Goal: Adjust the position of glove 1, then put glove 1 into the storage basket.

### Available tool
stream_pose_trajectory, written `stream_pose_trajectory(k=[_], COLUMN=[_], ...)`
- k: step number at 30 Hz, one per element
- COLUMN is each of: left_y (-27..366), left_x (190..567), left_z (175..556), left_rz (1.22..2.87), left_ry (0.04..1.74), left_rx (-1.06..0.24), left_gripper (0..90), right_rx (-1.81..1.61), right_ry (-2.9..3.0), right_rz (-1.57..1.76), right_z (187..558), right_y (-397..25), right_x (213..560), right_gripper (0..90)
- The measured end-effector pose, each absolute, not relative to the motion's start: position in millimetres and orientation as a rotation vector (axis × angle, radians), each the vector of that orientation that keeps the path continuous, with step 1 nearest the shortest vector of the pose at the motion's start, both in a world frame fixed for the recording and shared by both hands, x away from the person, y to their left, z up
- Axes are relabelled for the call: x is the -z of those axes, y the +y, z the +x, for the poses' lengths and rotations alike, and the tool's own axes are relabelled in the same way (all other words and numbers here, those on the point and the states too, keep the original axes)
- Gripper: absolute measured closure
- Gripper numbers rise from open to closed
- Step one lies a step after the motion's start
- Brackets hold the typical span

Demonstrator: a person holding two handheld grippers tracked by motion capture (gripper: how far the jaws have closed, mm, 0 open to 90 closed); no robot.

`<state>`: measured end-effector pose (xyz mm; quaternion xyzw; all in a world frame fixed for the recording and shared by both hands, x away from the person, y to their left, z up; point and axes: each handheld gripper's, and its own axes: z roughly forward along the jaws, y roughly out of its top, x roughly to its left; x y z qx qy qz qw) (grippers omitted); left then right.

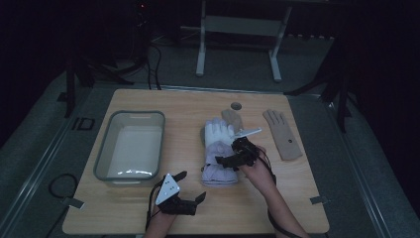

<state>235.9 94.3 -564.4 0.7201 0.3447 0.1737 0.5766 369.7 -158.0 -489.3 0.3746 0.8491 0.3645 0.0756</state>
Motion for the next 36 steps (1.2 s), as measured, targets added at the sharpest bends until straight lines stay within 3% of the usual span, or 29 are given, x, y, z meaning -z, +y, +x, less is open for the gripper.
stream_pose_trajectory(k=[6,16,24,27,31,33,36], left_y=[96.4,89.5,75.6,71.2,64.0,59.4,53.6], left_x=[554.4,522.5,508.0,504.5,500.4,500.3,505.3], left_z=[243.7,258.7,287.0,297.3,311.5,314.7,316.4], left_rz=[1.719,1.774,1.805,1.808,1.864,1.891,1.910], left_ry=[0.919,0.908,0.975,1.025,1.041,1.068,1.118], left_rx=[-0.400,-0.351,-0.312,-0.321,-0.293,-0.285,-0.266], left_gripper=[3.4,5.2,6.5,15.0,15.5,21.6,23.4], right_rx=[-1.125,-1.145,-1.234,-1.271,-1.234,-1.212,-1.209], right_ry=[2.545,2.553,2.541,2.544,2.543,2.524,2.511], right_rz=[0.932,1.002,1.121,1.152,1.181,1.210,1.270], right_z=[360.5,358.8,370.8,375.8,381.9,385.1,390.0], right_y=[-181.3,-213.3,-213.9,-211.3,-202.9,-199.8,-198.8], right_x=[483.0,477.6,482.1,484.2,487.5,489.5,494.9], right_gripper=[14.1,14.2,14.0,13.3,10.5,17.6,36.8])
